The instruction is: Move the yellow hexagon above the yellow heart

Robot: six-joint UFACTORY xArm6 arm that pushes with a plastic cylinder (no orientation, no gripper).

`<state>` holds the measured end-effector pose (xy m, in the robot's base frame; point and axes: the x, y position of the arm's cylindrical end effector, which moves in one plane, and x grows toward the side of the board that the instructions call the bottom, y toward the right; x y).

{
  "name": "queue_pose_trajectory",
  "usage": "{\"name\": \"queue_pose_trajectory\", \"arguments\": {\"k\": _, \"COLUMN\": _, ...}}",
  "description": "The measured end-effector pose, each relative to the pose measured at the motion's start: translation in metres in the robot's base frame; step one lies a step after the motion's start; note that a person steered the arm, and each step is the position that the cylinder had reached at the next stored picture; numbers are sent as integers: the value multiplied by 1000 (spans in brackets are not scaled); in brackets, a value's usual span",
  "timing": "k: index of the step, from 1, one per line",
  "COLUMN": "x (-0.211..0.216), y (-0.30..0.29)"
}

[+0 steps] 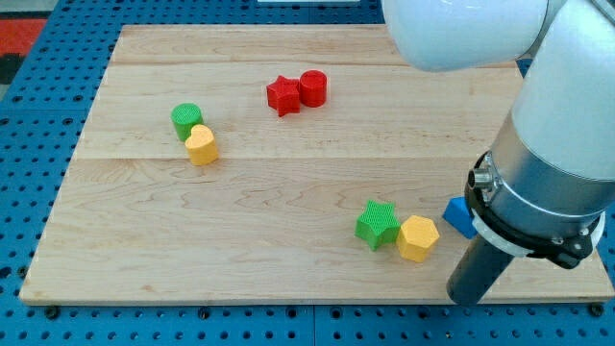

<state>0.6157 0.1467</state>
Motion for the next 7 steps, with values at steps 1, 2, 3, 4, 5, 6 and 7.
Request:
{"name": "queue_pose_trajectory", "arguments": {"k": 1, "x": -21, "y": -16}}
{"name": "queue_pose_trajectory", "arguments": {"k": 2, "x": -68, "y": -52}}
{"name": "queue_pose_trajectory", "arguments": {"k": 3, "x": -112, "y": -90}}
{"name": "queue_pose_trajectory", "arguments": {"k": 4, "x": -129, "y": -49}}
{"name": "queue_pose_trajectory", "arguments": {"k": 5, "x": -101, "y": -34}}
{"name": "queue_pose_trajectory", "arguments": {"k": 6, "x": -125, "y": -5}}
{"name": "queue_pose_trajectory", "arguments": {"k": 7, "x": -160, "y": -18}}
